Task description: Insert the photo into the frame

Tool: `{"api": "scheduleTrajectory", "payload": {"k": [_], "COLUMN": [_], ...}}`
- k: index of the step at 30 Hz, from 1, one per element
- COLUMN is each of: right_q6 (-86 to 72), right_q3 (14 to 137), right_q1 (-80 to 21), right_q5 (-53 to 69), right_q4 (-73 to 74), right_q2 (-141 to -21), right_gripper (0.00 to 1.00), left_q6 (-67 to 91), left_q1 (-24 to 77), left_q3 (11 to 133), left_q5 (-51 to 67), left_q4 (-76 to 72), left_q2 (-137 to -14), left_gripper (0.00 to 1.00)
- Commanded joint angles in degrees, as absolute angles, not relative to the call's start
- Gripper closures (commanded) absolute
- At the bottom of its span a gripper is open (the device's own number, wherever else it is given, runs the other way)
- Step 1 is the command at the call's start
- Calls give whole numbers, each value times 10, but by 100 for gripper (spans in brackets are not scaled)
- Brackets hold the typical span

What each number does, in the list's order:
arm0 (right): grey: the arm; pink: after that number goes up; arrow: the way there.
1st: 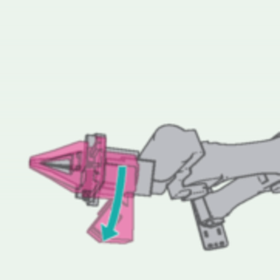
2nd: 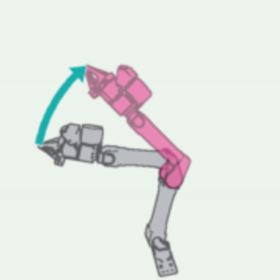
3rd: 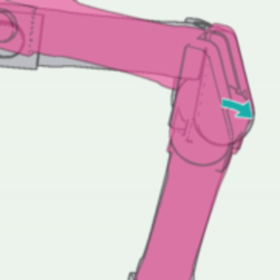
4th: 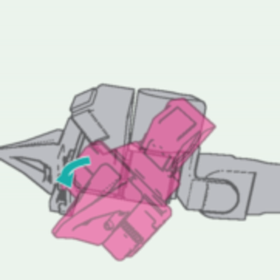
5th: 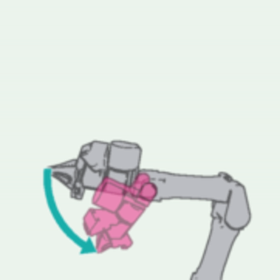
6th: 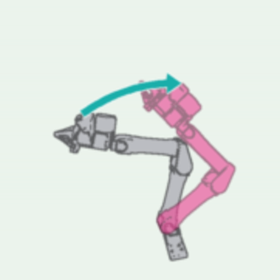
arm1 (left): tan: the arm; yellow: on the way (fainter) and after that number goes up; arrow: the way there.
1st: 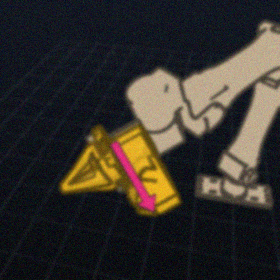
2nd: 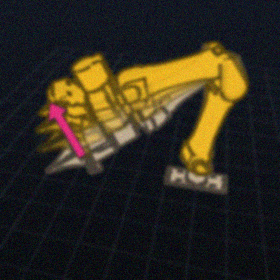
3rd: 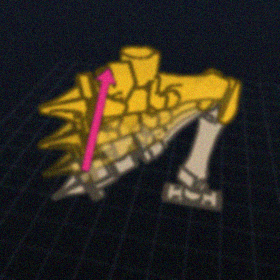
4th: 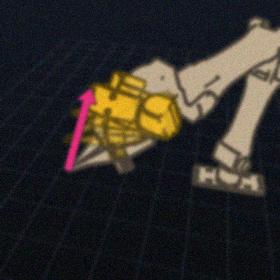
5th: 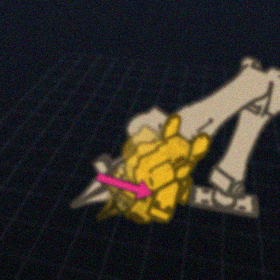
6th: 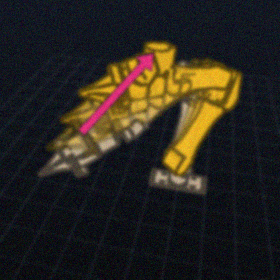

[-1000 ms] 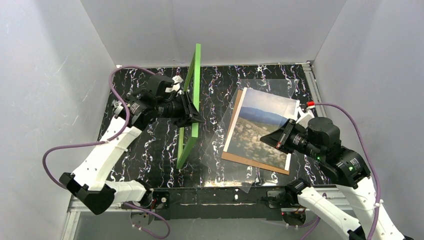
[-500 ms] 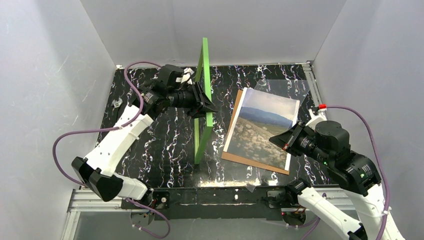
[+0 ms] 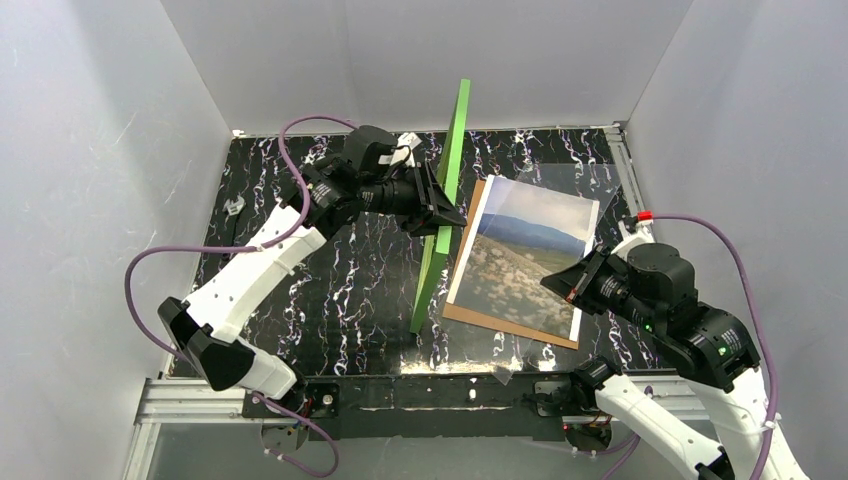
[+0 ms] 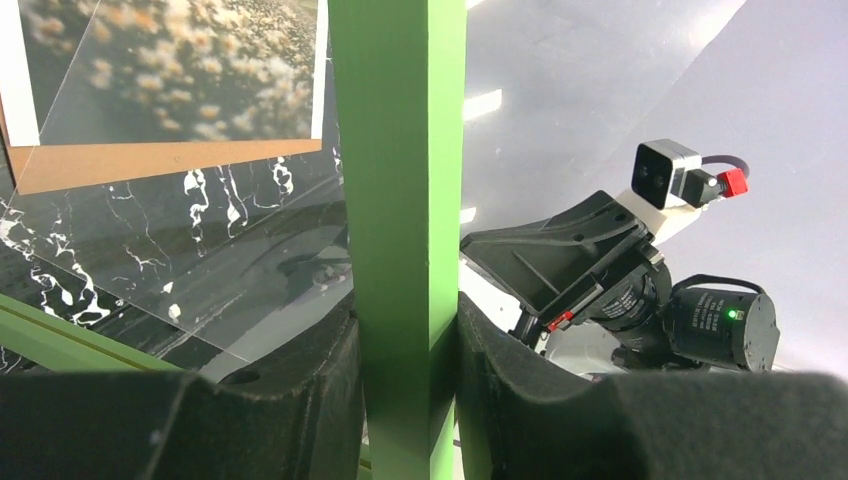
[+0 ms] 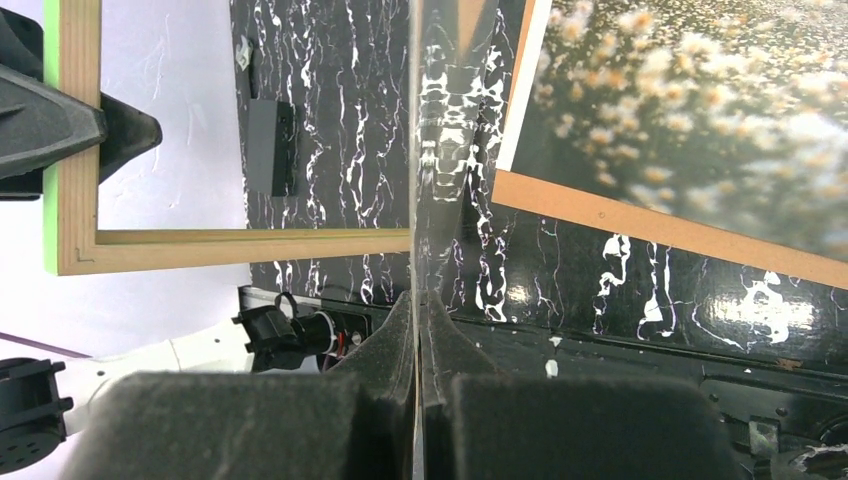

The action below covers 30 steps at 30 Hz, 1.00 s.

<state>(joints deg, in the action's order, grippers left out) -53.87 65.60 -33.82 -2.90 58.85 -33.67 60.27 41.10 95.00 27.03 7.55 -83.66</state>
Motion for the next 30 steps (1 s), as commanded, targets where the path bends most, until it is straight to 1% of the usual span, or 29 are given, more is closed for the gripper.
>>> {"api": "scheduleTrajectory", "payload": {"k": [1,5,11,13,23,25,28,30], "right_q6": [-543,-543,-546,-546,-547,-548,-548,-549], "right_q3": [647,642,632,631,629,627,624,624], "right_q1": [-338,-338,-338,-338,-338,-339,-338,-339], "right_q5": [-47,-51,-50,-49,-42,-41,-42,-40], "right_q4": [570,576,577,577,572,573,571,570], "right_q2": [-322,-317,-312,-313,-317,-315,-315,-315], "right_gripper": [99,99,99,99,99,99,99,99], "left_q6": [609,608,627,631,648,666,704,713], "left_q1": [419,423,421,418,401,391,372,362], "left_q3": [967,929,788,763,749,725,672,655], "left_q5": [267,238,166,155,148,154,167,171], "left_q4": [30,27,-21,-25,12,6,-50,-51], "left_q2": [-828,-806,-717,-697,-669,-656,-633,-622], "left_gripper": [100,100,100,100,100,100,100,100]}}
